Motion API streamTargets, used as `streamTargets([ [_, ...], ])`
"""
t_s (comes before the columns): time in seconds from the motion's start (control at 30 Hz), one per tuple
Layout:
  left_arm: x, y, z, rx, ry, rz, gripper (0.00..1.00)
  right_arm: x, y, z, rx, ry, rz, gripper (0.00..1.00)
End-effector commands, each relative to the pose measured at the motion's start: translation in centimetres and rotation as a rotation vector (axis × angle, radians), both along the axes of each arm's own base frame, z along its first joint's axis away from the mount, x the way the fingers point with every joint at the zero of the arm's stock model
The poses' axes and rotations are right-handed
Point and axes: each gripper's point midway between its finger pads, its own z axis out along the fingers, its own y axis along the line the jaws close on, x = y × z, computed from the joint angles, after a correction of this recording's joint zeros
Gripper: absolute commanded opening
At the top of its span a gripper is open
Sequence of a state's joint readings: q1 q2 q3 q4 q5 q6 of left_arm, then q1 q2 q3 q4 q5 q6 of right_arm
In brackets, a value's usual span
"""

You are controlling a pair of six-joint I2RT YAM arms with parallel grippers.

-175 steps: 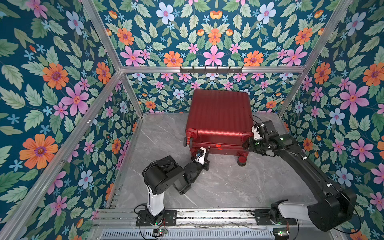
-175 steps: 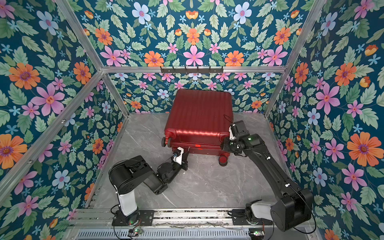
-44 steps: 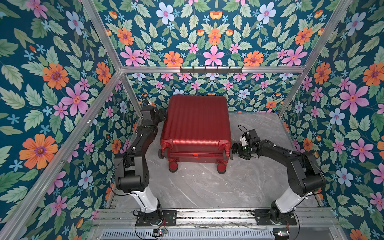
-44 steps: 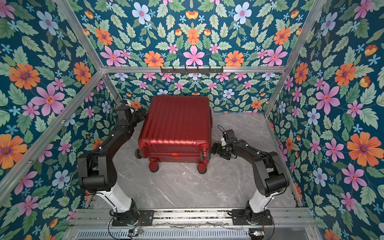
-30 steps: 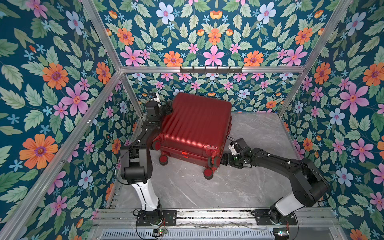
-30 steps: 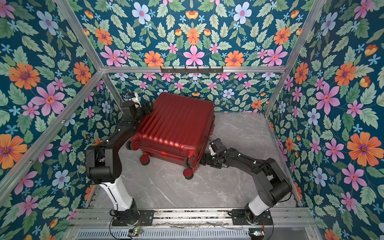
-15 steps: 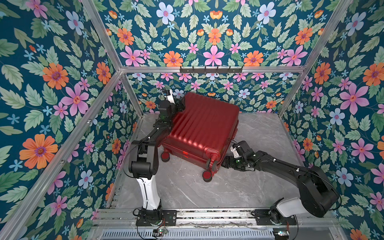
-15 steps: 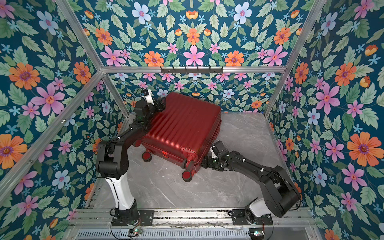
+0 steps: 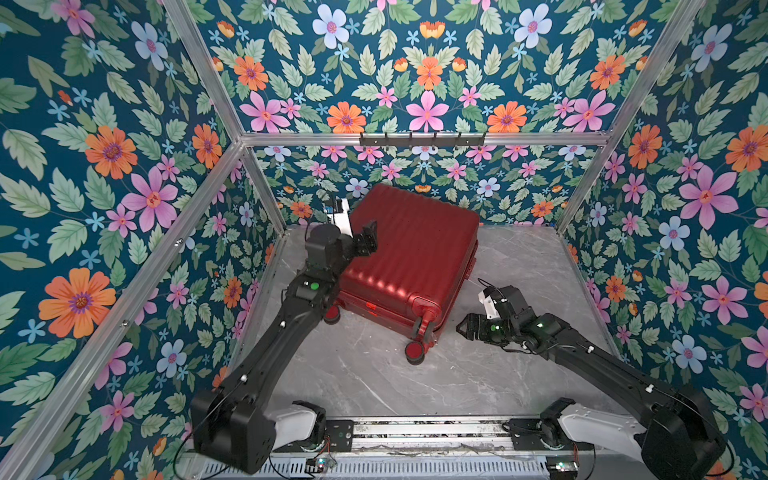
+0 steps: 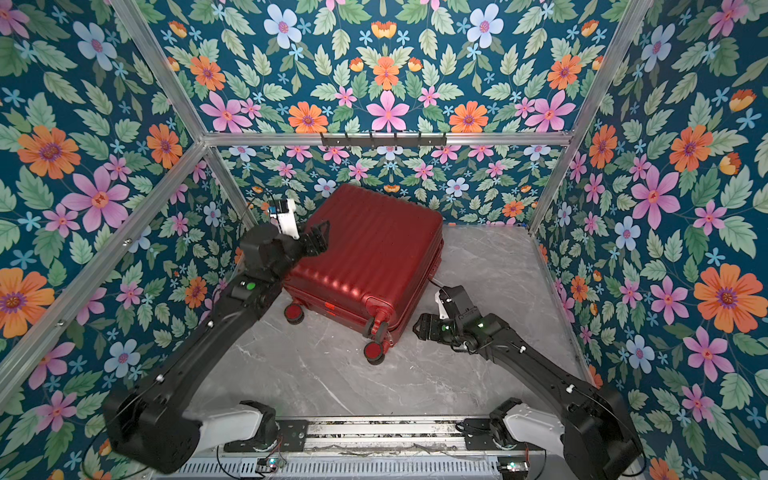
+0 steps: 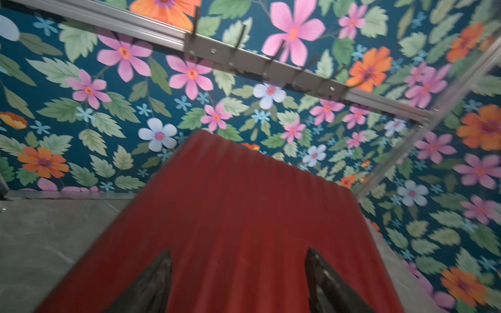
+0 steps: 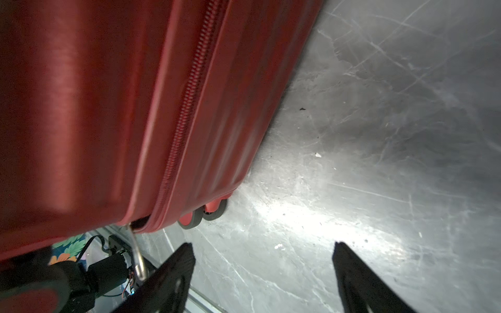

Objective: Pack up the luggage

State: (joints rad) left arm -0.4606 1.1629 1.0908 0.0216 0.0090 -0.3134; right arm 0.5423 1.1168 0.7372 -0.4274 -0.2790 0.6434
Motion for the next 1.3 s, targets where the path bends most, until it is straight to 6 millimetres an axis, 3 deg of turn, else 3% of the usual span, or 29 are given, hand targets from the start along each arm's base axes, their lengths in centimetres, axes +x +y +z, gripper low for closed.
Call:
streamTargets([
  [0.0, -5.1, -0.7, -3.6, 0.048, 0.113, 0.010, 0.80, -1.2, 0.6, 0.8, 0.053, 0.030, 0.029, 0.77],
  [0.13, -11.7, -2.5, -6.3, 0.058, 0.154, -0.050, 0.84, -1.4, 1.2, 2.3, 0.101, 0.022, 0.037, 0.79],
  [0.2, -14.2, -3.4, -7.9, 0.074, 0.180, -0.103, 0.91, -1.4, 1.6, 3.0, 0.117, 0.013, 0.048, 0.82],
  [0.33, -18.4, -5.8, -9.8, 0.105, 0.208, -0.247, 0.95, -1.5, 2.3, 3.5, 0.127, 0.009, 0.063, 0.83],
  [0.53, -23.1, -9.5, -10.6, 0.158, 0.207, -0.515, 0.94, -0.8, 2.7, 2.7, 0.135, 0.024, 0.044, 0.73],
  [0.7, -23.1, -10.6, -13.1, 0.265, 0.249, -0.523, 0.95, -0.1, 4.0, 2.4, 0.130, 0.037, 0.064, 0.70],
  [0.87, -21.5, -10.6, -15.4, 0.375, 0.266, -0.429, 0.95, 0.5, 4.2, 2.3, 0.120, 0.034, 0.058, 0.75],
  [1.13, -20.1, -12.7, -15.7, 0.363, 0.241, -0.385, 0.92, 0.5, 3.8, 1.8, 0.101, 0.033, 0.046, 0.76],
  [1.27, -18.7, -12.8, -16.1, 0.405, 0.239, -0.316, 0.89, 0.3, 3.0, 1.7, 0.088, 0.021, 0.024, 0.77],
])
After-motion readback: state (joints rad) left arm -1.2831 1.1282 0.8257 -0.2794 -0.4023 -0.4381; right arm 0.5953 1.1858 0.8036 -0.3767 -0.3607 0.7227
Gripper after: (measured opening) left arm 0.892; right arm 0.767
